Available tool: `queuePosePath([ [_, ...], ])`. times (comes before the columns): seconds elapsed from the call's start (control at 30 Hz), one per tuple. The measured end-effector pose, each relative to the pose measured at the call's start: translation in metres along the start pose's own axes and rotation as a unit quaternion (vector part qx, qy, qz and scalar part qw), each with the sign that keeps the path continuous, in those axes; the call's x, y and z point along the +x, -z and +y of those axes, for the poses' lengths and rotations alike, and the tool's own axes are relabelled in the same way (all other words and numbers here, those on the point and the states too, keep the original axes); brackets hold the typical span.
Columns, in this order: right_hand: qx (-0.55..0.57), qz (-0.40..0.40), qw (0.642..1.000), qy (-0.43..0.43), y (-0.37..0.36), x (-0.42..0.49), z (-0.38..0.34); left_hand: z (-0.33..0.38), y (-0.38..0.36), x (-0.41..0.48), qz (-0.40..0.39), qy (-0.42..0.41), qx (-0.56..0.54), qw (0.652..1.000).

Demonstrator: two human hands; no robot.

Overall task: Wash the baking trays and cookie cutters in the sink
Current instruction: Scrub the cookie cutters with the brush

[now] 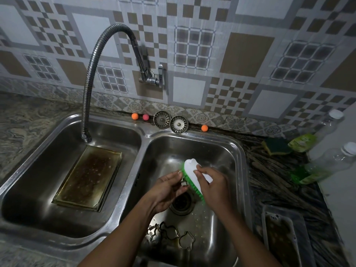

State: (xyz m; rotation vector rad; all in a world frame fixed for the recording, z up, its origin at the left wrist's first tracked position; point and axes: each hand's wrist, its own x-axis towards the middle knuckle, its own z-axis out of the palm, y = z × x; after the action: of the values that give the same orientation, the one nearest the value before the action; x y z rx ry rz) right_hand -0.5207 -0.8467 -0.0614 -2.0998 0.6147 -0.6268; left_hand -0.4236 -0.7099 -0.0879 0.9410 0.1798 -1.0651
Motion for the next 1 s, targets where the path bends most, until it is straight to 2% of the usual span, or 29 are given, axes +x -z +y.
queuePosePath([
  [0.17,-0.004,-0.017,1.000,-0.024,0.003,0.003,0.001,-0.001,0.005,-0.002,0.033,0.007,-0.031,0.999],
  [0.3,-0.015,-0.017,0.999,-0.040,-0.003,0.002,-0.001,0.000,0.006,-0.002,0.025,-0.002,-0.026,0.999],
  [0.4,-0.025,-0.013,0.999,-0.017,-0.008,0.000,-0.004,0.002,0.006,-0.002,0.026,-0.007,-0.024,0.999],
  [0.53,-0.019,0.025,0.999,-0.043,-0.006,0.003,-0.004,0.014,0.007,-0.009,0.042,-0.049,0.005,0.998],
  [0.6,-0.006,0.023,0.998,-0.058,-0.004,0.003,-0.004,0.030,0.017,-0.019,0.076,-0.108,0.064,0.989],
  [0.67,0.005,0.008,0.998,-0.060,-0.005,-0.002,-0.004,0.054,0.033,-0.032,0.142,-0.181,0.155,0.961],
  [0.73,0.006,0.006,0.998,-0.070,-0.008,-0.010,0.001,0.079,0.059,-0.049,0.211,-0.249,0.228,0.917],
  [0.8,0.005,0.003,0.996,-0.087,-0.010,-0.016,0.006,0.098,0.097,-0.066,0.273,-0.291,0.316,0.861],
  [0.83,0.003,-0.004,0.995,-0.098,-0.011,-0.019,0.007,0.103,0.121,-0.072,0.304,-0.286,0.390,0.821],
  [0.87,0.003,-0.013,0.994,-0.110,-0.013,-0.021,0.007,0.103,0.145,-0.077,0.319,-0.245,0.487,0.775],
  [0.93,0.014,-0.032,0.992,-0.118,-0.019,-0.025,0.006,0.090,0.182,-0.083,0.283,-0.096,0.654,0.695],
  [0.97,0.022,-0.040,0.992,-0.120,-0.022,-0.027,0.006,0.078,0.197,-0.082,0.259,-0.030,0.693,0.672],
  [1.0,0.028,-0.046,0.991,-0.124,-0.026,-0.028,0.006,0.068,0.208,-0.081,0.243,0.007,0.704,0.667],
])
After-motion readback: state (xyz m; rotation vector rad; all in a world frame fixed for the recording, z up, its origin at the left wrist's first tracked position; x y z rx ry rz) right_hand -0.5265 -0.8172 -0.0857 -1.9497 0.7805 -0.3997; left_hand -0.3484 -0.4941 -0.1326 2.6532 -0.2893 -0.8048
